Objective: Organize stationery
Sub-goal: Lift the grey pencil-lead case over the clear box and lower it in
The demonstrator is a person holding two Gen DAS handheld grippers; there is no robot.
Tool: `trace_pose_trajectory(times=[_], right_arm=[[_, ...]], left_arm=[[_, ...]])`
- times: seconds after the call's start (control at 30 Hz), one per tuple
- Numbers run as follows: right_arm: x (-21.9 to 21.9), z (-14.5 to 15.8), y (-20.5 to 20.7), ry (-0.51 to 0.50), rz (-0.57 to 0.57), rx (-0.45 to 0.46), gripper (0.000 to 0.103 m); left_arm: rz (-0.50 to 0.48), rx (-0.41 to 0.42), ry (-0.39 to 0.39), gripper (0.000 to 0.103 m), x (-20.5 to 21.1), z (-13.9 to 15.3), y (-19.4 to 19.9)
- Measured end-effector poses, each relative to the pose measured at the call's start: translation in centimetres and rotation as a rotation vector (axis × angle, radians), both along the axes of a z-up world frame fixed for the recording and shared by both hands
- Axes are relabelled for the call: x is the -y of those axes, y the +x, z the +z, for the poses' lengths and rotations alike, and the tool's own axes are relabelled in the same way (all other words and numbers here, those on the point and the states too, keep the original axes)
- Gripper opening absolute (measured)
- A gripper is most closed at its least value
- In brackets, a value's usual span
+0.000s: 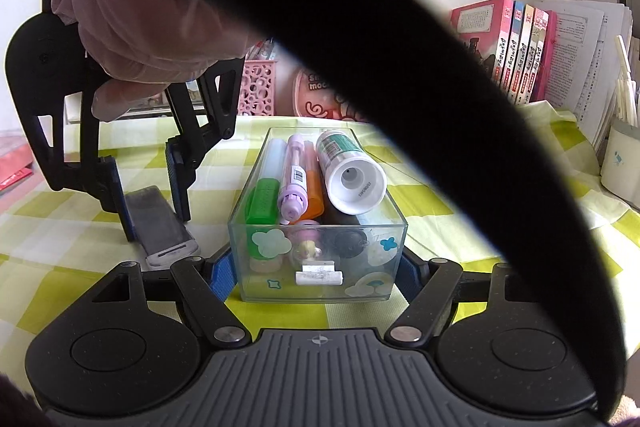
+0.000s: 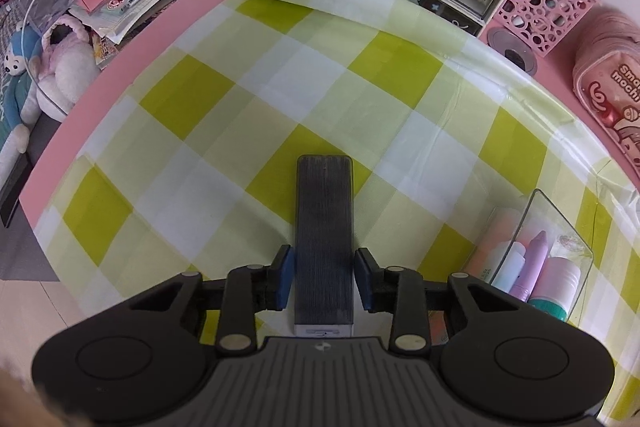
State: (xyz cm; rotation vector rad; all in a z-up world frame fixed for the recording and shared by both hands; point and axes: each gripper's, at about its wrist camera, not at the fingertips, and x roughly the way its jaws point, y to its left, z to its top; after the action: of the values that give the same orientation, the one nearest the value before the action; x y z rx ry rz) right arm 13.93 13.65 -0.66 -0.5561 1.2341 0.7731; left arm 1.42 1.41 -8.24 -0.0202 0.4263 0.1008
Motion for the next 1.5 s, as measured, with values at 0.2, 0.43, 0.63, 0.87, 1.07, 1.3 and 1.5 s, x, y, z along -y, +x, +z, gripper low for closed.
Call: trace_pose_trajectory(times=[0.2, 0.43, 0.63, 0.87, 1.07, 1.3, 1.5], right_arm=[[0.9, 1.1, 0.1, 0.024, -0.006, 0.023, 0.035], [1.9, 2.8, 0.2, 0.062, -0.024, 0.034, 0.036], [3.9, 4.5, 1.0, 0.104, -0.092, 0.040, 0.036], [7.3, 6.5, 2.2, 0.147, -0.191, 0.053, 0.036], [11.1, 6.8, 3.5, 0.170, -0.349, 0.034, 0.036], [14.1, 5.7, 4.8, 0.184, -0.525, -0.017, 0.036], [14.5, 4.9, 5.3, 0.192, -0.577, -0.058, 0.036]], left_arm=[[-0.001, 0.000, 0.000, 0.074, 0.0, 0.0, 0.0], [-0.001, 0.000, 0.000, 0.074, 0.0, 0.0, 0.0], [0.000, 0.000, 0.000, 0.074, 0.0, 0.0, 0.0], [0.000, -0.001, 0.000, 0.074, 0.0, 0.0, 0.0], [-0.001, -0.001, 0.000, 0.074, 0.0, 0.0, 0.0], [-0.001, -0.001, 0.000, 0.074, 0.0, 0.0, 0.0], [-0.001, -0.001, -0.001, 0.074, 0.0, 0.0, 0.0]])
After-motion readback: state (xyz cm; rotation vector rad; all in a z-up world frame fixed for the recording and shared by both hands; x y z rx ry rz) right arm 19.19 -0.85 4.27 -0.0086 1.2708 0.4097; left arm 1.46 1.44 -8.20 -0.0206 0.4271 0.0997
